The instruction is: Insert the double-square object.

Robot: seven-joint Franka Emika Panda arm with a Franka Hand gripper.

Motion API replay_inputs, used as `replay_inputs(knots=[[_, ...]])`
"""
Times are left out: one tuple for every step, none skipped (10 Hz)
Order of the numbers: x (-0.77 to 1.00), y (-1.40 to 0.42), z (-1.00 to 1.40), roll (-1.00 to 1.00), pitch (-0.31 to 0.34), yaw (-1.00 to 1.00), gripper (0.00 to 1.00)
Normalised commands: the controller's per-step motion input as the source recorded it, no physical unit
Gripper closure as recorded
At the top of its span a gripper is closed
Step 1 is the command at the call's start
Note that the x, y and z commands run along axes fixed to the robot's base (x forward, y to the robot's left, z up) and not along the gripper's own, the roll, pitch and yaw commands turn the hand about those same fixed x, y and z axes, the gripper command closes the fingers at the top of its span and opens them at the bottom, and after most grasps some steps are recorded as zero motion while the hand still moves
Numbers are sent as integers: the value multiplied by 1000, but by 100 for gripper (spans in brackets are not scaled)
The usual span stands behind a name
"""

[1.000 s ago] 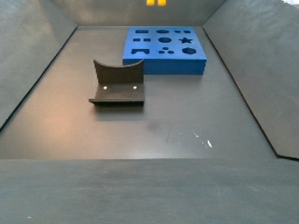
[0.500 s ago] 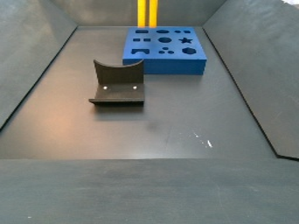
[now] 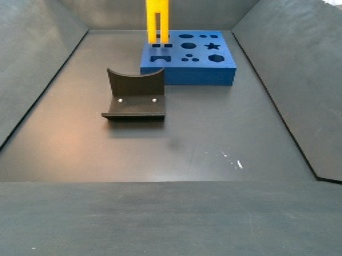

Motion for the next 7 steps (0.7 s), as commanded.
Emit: replay_inputs(knots=[[-77,0,-60,0,0,0,100],[-174,0,-91,0,0,0,100],[-237,0,-126,0,0,-9,100],[-97,-14,-126,-1,0,0,100],[0,-74,-120,-20,0,0,100],[0,-109,-137,-50,0,0,100],[31,-89,-169,-77,0,0,100]])
